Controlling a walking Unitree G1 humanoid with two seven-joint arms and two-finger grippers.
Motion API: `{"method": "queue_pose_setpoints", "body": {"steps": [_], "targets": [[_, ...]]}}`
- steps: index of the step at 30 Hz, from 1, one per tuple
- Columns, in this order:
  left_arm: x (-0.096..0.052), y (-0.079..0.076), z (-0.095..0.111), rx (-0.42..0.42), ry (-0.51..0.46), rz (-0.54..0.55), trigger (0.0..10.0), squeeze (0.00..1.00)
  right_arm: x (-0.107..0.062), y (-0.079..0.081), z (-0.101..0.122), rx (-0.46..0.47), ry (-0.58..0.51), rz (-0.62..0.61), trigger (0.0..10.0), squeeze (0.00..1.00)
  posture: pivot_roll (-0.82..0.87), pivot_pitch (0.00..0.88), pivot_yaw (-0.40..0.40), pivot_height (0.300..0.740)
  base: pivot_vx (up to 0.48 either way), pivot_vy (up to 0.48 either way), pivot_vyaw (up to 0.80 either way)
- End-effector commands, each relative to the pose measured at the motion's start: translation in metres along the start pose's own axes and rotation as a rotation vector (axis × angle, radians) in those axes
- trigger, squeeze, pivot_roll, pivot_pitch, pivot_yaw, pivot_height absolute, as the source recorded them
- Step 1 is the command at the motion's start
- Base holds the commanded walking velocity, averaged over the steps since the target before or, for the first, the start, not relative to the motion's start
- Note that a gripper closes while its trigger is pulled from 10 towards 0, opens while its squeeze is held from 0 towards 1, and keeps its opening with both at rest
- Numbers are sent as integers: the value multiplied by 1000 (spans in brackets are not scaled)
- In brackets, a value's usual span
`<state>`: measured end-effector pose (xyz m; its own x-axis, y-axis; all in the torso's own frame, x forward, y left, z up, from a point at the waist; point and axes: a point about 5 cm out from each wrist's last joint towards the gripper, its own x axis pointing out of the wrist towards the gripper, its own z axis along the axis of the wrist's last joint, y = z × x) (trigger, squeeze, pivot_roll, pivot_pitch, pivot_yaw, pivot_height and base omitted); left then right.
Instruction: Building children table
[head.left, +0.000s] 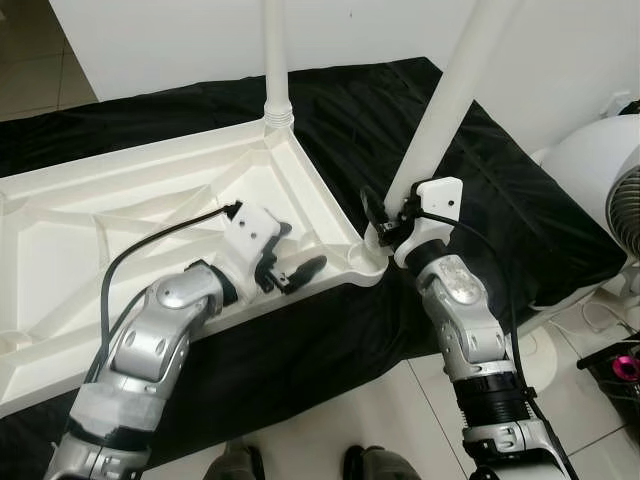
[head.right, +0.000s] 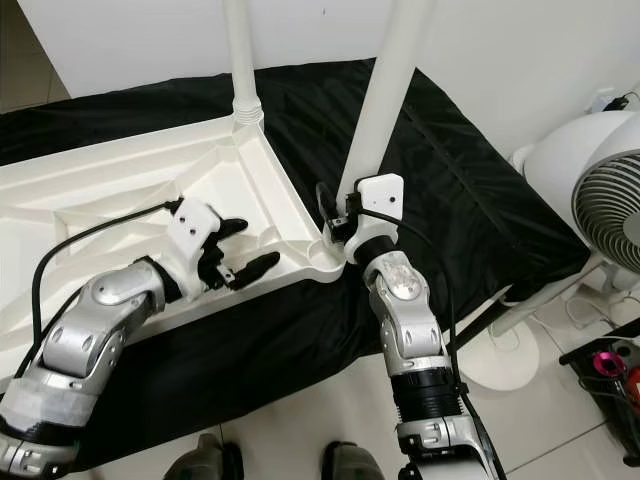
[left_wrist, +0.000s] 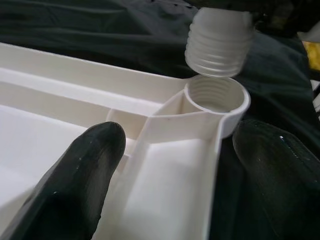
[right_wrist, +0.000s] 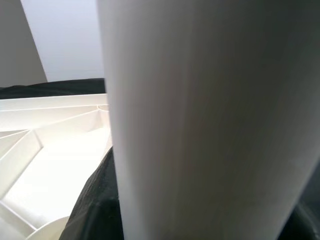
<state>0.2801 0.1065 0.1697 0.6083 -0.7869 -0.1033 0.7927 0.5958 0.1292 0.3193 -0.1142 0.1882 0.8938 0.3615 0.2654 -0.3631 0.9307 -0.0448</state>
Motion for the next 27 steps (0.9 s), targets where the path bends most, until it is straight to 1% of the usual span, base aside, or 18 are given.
{"method": "queue_pose_setpoints", "body": {"steps": [1, 4, 5, 6, 7, 8, 9, 11, 12, 15, 24, 27], "targets": [[-4, -9, 0, 2, 3, -66, 10000, 0, -2, 2, 1, 5, -16, 20, 10000, 0, -46, 97, -13, 740, 0, 0, 0], [-8, -17, -3, -15, 34, -100, 10000, 0, -4, 4, -2, 8, -3, 38, 10000, 0, -43, 95, -15, 740, 0, 0, 0], [-8, -18, -3, -43, 29, -102, 10000, 0, -5, 5, -7, 13, 15, 47, 10000, 0, -44, 87, -19, 740, 0, 0, 0], [-8, -18, -3, -43, 29, -102, 10000, 0, -5, 5, -7, 13, 15, 47, 10000, 0, -44, 87, -19, 740, 0, 0, 0], [-9, -20, -2, -64, 24, -103, 10000, 0, -6, 6, -11, 18, 27, 54, 10000, 0, -44, 87, -19, 740, 0, 0, 0], [-9, -22, -1, -65, 15, -110, 10000, 0, -7, 8, -17, 15, 52, 67, 10000, 0, -42, 80, -25, 740, 0, 0, 0], [-9, -22, -1, -65, 15, -110, 10000, 0, -7, 8, -17, 15, 52, 67, 10000, 0, -42, 80, -25, 740, 0, 0, 0], [-13, -28, -1, -39, 19, -160, 10000, 0, -13, 13, -34, 6, 116, 110, 10000, 0, -37, 78, -31, 740, 0, 0, 0], [-13, -28, -1, -39, 19, -160, 10000, 0, -13, 13, -34, 6, 116, 110, 10000, 0, -37, 78, -31, 740, 0, 0, 0], [-16, -30, 0, -39, 24, -174, 10000, 0, -16, 17, -47, -11, 162, 146, 10000, 0, -33, 71, -34, 740, 0, 0, 0], [-17, -30, 3, -69, 21, -170, 10000, 0, -19, 17, -54, -51, 175, 184, 10000, 0, -34, 67, -33, 740, 0, 0, 0], [-18, -32, 4, -75, 25, -180, 10000, 0, -22, 18, -57, -83, 162, 230, 10000, 0, -34, 69, -32, 740, 0, 0, 0]]}}
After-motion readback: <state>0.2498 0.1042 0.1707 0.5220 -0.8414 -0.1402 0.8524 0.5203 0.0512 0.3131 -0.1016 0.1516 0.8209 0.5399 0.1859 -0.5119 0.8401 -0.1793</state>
